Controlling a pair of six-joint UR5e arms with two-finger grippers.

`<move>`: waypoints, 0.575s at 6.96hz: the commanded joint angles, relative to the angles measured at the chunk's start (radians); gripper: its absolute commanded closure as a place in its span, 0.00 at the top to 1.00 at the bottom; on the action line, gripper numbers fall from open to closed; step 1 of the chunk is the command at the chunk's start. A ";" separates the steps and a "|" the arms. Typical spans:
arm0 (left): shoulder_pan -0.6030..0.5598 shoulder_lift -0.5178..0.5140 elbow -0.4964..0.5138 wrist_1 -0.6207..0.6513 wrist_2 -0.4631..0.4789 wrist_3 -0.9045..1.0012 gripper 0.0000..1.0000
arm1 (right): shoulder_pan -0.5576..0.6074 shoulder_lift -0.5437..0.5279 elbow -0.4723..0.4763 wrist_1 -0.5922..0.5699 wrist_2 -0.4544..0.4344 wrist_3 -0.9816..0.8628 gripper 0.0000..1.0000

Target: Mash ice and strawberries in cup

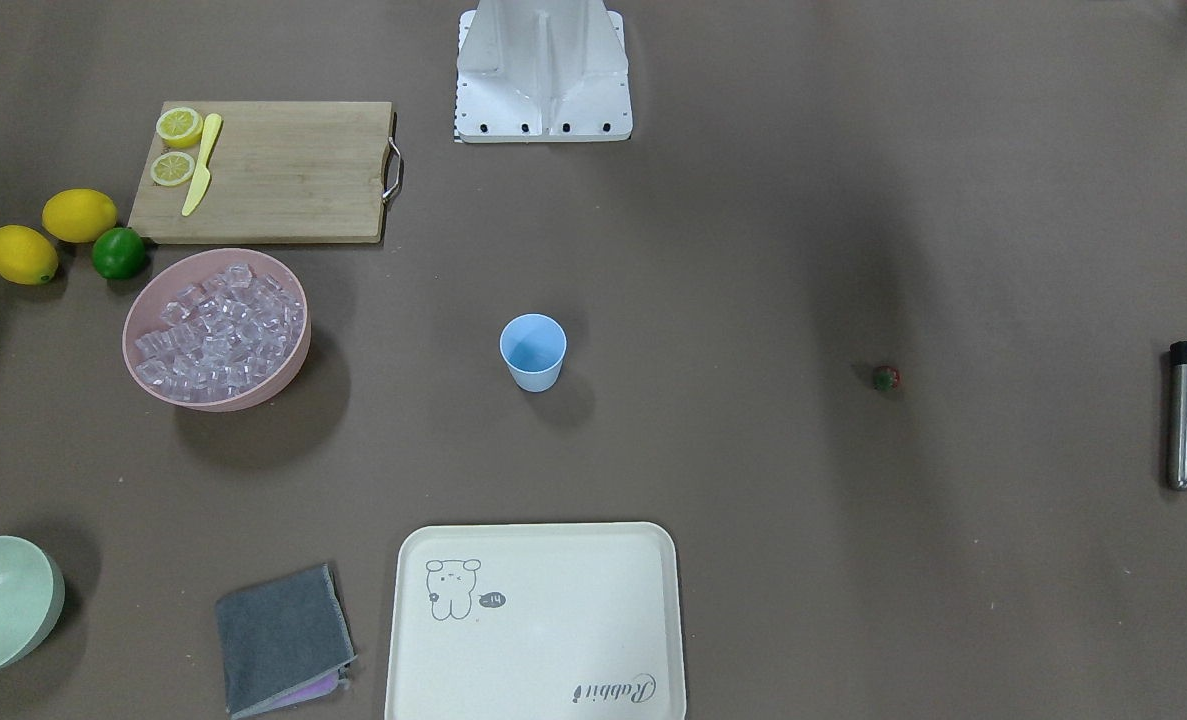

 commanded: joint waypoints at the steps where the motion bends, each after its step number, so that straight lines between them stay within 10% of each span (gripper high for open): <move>1: 0.000 0.003 -0.001 -0.001 0.005 -0.001 0.98 | -0.056 -0.007 0.118 -0.012 0.004 0.011 1.00; 4: -0.001 0.055 -0.060 -0.002 0.005 -0.001 0.98 | -0.191 -0.016 0.287 -0.035 -0.007 0.043 1.00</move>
